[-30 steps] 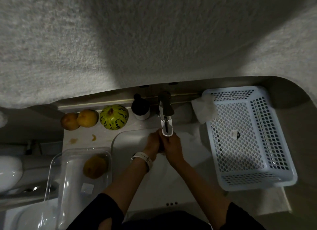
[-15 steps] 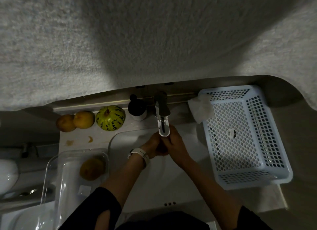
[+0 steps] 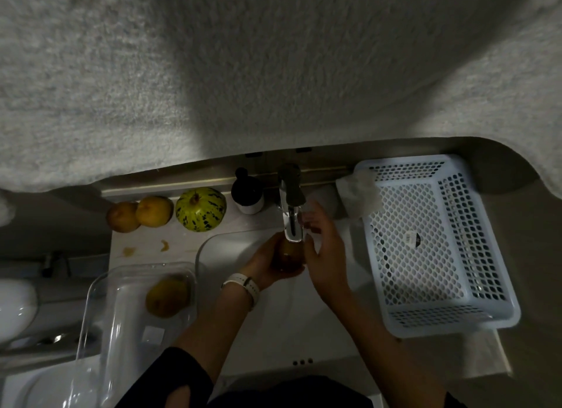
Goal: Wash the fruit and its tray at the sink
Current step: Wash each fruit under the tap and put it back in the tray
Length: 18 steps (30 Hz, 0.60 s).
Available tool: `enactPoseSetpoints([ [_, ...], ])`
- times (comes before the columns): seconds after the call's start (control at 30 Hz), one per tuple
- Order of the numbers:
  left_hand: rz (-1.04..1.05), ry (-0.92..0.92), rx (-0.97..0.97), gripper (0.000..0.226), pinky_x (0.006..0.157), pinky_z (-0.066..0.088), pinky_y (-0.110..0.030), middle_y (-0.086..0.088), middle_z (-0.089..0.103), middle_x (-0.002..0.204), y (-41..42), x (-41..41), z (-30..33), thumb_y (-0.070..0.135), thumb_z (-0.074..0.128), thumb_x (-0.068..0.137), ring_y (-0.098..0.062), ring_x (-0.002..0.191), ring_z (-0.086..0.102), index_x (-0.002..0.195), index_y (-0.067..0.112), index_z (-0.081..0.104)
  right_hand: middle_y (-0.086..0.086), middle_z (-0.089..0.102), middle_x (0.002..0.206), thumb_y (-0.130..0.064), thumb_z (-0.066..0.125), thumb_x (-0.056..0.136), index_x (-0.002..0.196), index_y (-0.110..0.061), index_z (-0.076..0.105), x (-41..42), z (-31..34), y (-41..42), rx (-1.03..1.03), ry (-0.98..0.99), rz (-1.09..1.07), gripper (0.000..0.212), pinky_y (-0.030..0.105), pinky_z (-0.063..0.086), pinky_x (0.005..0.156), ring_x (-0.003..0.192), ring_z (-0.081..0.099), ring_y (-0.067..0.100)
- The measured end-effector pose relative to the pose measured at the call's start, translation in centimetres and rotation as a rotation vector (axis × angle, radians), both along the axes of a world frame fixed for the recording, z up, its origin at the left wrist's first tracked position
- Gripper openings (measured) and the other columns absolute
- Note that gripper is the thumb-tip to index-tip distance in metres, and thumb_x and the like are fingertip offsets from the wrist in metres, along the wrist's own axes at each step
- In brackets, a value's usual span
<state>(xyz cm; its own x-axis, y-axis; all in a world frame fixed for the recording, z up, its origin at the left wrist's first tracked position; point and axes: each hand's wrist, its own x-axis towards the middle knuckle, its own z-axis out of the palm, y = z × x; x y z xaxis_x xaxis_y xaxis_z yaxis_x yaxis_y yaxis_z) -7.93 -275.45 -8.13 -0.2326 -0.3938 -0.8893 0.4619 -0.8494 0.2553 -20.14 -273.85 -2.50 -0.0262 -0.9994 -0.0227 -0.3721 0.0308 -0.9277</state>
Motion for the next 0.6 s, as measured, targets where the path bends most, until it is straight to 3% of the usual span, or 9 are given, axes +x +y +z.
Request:
enactPoseSetpoints([
  [0.03,-0.021,-0.004,-0.001,0.044,0.093,0.051,-0.05,-0.018,0.062,0.126,0.1,0.0,0.0,0.043,0.055,0.094,-0.035,0.114,0.06,0.127,0.014,0.056,-0.005,0.049,0.139,0.002,0.047,0.094,0.146,-0.032,0.032,0.1,0.6,0.0,-0.097,0.053,0.033,0.064,0.017,0.04,0.102,0.124,0.049,0.004],
  [0.1,-0.062,-0.032,-0.021,0.038,0.075,0.058,-0.043,-0.016,0.066,0.116,0.4,0.0,0.1,0.041,0.053,0.095,-0.032,0.104,0.064,0.121,0.015,0.058,-0.011,0.045,0.139,0.0,0.041,0.095,0.147,-0.036,0.031,0.4,1.4,-0.3,-0.246,0.162,0.103,0.063,0.015,0.037,0.103,0.127,0.044,0.0],
  [0.2,-0.069,-0.012,-0.039,0.029,0.059,0.058,-0.035,-0.014,0.067,0.105,1.2,0.1,0.6,0.035,0.053,0.097,-0.03,0.092,0.065,0.116,0.014,0.059,-0.008,0.047,0.13,-0.005,0.036,0.09,0.141,-0.031,0.041,0.7,1.8,-0.7,-0.318,0.244,0.073,0.057,0.019,0.042,0.099,0.119,0.045,0.0],
  [0.37,-0.04,0.011,-0.068,0.029,0.077,0.058,-0.047,-0.015,0.071,0.102,2.4,0.7,0.8,0.028,0.06,0.093,-0.032,0.095,0.067,0.119,0.015,0.058,0.008,0.057,0.122,0.001,0.036,0.084,0.134,-0.015,0.054,0.3,1.0,1.0,-0.292,0.276,0.076,0.056,0.044,0.052,0.087,0.11,0.057,0.024],
  [0.43,-0.014,0.002,-0.036,0.038,0.079,0.057,-0.05,-0.018,0.073,0.099,2.7,0.9,1.1,0.032,0.065,0.09,-0.034,0.092,0.069,0.122,0.013,0.058,0.008,0.057,0.122,0.001,0.036,0.083,0.136,-0.016,0.053,-0.1,0.9,1.1,-0.296,0.306,0.104,0.059,0.041,0.051,0.087,0.11,0.056,0.024],
  [0.53,-0.016,0.007,-0.044,0.056,0.075,0.058,-0.048,-0.024,0.067,0.115,3.1,1.2,1.6,0.034,0.069,0.084,-0.037,0.096,0.069,0.131,0.008,0.052,0.006,0.054,0.123,0.004,0.045,0.085,0.134,-0.015,0.051,-0.9,0.8,0.3,-0.33,0.373,0.051,0.053,0.033,0.049,0.088,0.108,0.054,0.02],
  [0.6,-0.006,0.049,-0.052,0.068,0.077,0.058,-0.05,-0.026,0.061,0.126,3.5,1.3,2.0,0.034,0.072,0.077,-0.038,0.104,0.066,0.135,0.006,0.048,0.01,0.052,0.124,0.002,0.056,0.085,0.132,-0.011,0.048,-2.2,0.5,-0.6,-0.296,0.485,-0.066,0.05,0.039,0.05,0.087,0.11,0.051,0.024],
])
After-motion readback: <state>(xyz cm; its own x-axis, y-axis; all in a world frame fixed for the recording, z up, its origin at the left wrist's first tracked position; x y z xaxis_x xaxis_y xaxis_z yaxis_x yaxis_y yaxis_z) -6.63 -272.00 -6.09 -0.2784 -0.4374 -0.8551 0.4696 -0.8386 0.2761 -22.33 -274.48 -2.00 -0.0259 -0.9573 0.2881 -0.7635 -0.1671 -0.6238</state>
